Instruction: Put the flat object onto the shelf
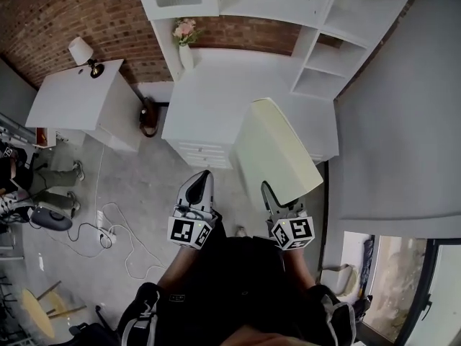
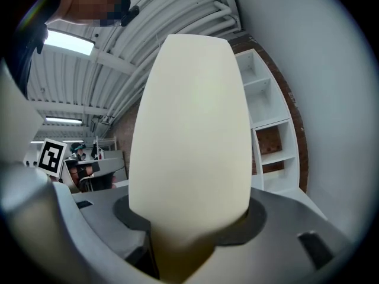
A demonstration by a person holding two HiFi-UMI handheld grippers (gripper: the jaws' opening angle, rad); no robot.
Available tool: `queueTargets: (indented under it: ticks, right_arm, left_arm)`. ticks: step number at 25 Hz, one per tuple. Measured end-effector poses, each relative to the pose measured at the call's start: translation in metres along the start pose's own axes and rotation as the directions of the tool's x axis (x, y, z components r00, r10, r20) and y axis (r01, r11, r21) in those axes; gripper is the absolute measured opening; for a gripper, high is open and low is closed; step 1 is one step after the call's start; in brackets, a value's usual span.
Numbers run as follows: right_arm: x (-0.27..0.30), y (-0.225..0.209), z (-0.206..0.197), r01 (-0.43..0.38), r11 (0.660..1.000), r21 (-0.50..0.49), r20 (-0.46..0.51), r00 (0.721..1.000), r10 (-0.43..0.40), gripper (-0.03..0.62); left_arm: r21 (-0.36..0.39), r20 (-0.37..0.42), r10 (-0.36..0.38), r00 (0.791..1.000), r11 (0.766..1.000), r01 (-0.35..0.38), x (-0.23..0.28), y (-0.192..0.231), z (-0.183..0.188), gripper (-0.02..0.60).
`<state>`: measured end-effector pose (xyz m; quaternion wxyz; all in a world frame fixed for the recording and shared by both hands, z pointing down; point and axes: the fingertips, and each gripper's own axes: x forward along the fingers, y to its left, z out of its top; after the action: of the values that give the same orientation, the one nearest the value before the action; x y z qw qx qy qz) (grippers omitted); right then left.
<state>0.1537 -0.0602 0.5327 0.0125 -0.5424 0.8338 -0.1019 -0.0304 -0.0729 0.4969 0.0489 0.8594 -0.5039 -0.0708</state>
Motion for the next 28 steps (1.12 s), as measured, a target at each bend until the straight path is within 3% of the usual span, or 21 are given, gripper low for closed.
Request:
queueTargets:
  ticks: [14, 23, 28]
  right_arm:
    - [0.153, 0.004, 0.062, 0.125, 0.991, -0.051, 0.063, 0.991, -0.122, 0.276]
    - [0.201, -0.013, 0.104, 0.086, 0.987, -0.135, 0.093, 0.993, -0.074, 0.276]
    - [0.21, -0.023, 0.135, 0.086, 0.957, -0.278, 0.099, 0.993, -0.06, 0.276]
  left_arm:
    - [0.009, 0.004, -0.104, 0.995, 0.995, 0.104, 0.112, 0.14, 0.034, 0.012]
    - [-0.03, -0.011, -0.021, 1.0, 0.999, 0.021, 0.143, 0.185, 0.031, 0.012]
    - [-0.026, 0.022, 0.004, 1.0, 1.0, -0.003, 0.161, 0.187, 0.039, 0.012]
